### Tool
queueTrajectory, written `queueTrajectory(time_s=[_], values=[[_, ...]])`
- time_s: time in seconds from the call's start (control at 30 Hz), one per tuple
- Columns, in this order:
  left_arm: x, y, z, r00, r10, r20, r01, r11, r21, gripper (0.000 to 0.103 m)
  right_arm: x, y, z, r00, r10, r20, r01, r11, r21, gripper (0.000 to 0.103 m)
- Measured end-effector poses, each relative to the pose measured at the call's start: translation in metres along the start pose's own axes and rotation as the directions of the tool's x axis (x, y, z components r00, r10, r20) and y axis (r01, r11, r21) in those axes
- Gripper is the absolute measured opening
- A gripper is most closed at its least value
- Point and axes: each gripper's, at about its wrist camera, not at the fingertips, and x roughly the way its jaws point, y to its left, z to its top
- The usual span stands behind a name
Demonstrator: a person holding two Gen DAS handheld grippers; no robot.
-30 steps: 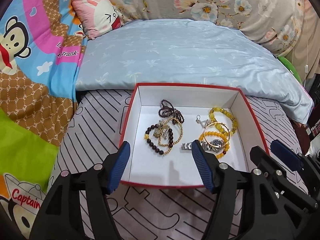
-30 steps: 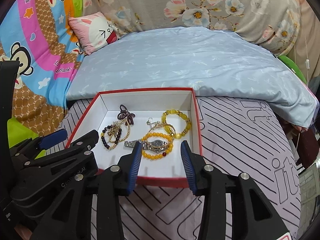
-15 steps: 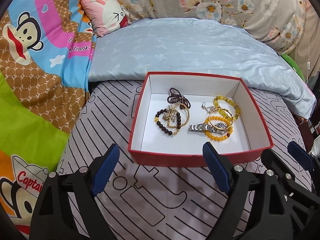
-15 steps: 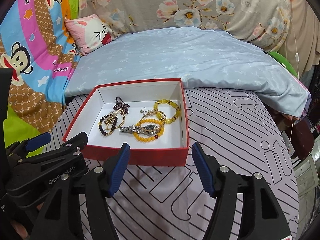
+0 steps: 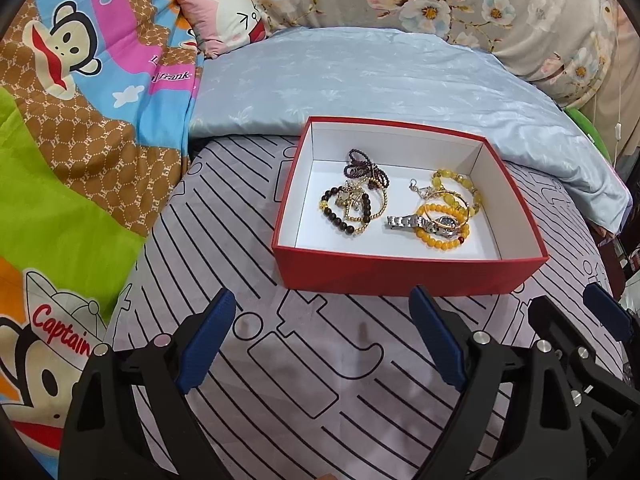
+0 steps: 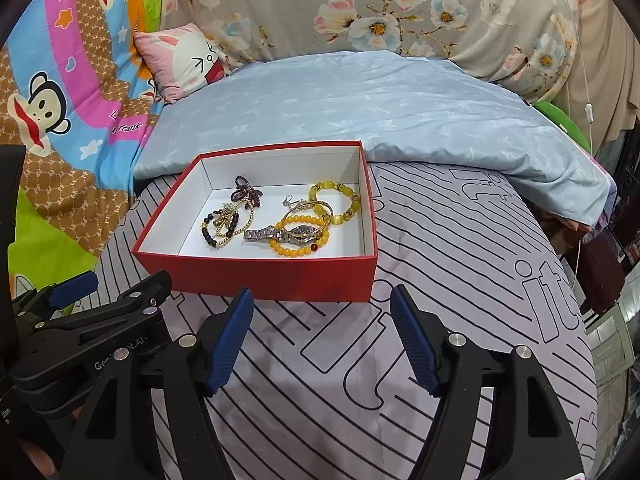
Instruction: Organize jewelry
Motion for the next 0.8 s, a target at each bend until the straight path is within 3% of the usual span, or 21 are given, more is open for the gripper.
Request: queueTrajectory(time_s=[0.8], values=[[-0.011,0.0,-0.007,1.0,0.017,-0.001,-0.017,1.0,0.003,0.086,-0.01,0.0,-0.008,1.0,-0.001,0.003,0.001,1.0,0.006,0.07]])
